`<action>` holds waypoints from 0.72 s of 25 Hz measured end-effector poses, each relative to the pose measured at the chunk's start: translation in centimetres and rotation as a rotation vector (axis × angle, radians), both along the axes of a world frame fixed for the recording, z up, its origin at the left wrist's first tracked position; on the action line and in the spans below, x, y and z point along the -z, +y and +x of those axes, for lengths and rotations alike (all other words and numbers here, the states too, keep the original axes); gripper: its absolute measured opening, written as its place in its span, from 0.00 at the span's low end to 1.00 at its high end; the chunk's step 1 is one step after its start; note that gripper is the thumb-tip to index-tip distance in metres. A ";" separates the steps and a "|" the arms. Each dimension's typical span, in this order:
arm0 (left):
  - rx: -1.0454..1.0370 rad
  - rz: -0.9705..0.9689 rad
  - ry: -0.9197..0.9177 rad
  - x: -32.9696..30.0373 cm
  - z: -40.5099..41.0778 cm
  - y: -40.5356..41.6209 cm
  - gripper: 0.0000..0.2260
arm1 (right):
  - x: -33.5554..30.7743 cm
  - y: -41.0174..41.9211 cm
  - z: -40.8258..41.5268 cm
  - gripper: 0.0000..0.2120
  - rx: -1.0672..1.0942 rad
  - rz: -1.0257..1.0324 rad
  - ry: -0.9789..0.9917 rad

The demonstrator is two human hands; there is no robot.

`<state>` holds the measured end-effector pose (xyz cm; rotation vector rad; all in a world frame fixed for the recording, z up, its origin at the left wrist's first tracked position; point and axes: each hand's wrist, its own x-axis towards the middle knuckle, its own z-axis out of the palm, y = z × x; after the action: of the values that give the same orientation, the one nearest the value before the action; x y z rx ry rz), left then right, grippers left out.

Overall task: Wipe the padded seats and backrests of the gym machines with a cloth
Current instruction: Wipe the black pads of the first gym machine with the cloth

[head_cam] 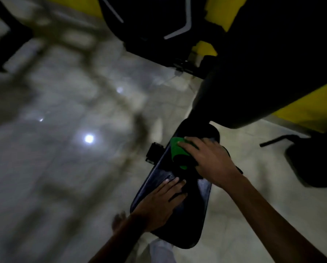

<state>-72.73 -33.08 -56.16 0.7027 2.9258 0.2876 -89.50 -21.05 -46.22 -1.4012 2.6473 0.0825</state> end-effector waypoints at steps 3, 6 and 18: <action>-0.160 -0.024 -0.043 0.5 1.2 0.9 0.28 | 0.0 -5.8 0.0 0.28 -0.281 0.100 0.018; -0.262 -0.049 0.012 0.8 1.6 1.3 0.28 | 1.8 -9.8 0.8 0.20 -0.558 0.213 0.030; -0.658 0.129 0.114 1.5 2.5 3.2 0.24 | 4.8 -9.2 -4.3 0.20 -0.630 0.361 0.039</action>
<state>-70.20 -29.89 -57.64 -0.2708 3.1763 0.5064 -93.82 -30.25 -51.02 -2.0227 1.9716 0.6191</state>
